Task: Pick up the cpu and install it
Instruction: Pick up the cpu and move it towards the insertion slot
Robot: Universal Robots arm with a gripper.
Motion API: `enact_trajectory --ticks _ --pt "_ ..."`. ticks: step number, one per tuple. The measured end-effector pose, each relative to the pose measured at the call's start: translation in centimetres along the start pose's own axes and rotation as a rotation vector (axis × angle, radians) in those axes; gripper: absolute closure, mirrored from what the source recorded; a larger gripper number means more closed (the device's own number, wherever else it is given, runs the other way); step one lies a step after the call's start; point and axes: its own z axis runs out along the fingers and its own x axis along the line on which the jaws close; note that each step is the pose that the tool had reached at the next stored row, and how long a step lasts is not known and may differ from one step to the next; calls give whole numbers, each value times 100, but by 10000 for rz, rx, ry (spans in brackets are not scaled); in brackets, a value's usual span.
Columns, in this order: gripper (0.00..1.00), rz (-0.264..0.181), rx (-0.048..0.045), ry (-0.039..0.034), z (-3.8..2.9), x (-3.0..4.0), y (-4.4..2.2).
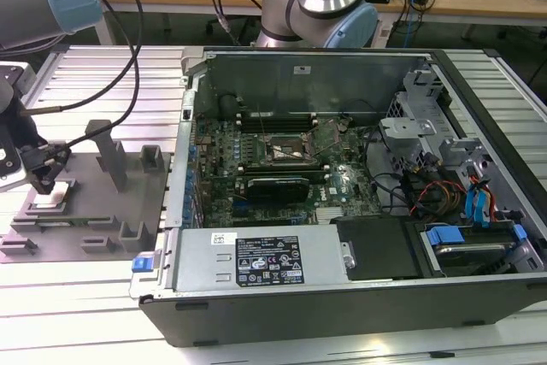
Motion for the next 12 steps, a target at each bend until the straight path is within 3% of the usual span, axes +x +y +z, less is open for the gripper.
enact_trajectory --ticks 2,3,6,9,12 --pt "76 0 0 0 0 0 0" --pt "64 -1 0 0 0 0 0" --pt "58 -2 0 0 0 0 0" --pt "40 -1 0 -1 0 0 0" --pt "40 -1 -2 -2 32 -1 -1"
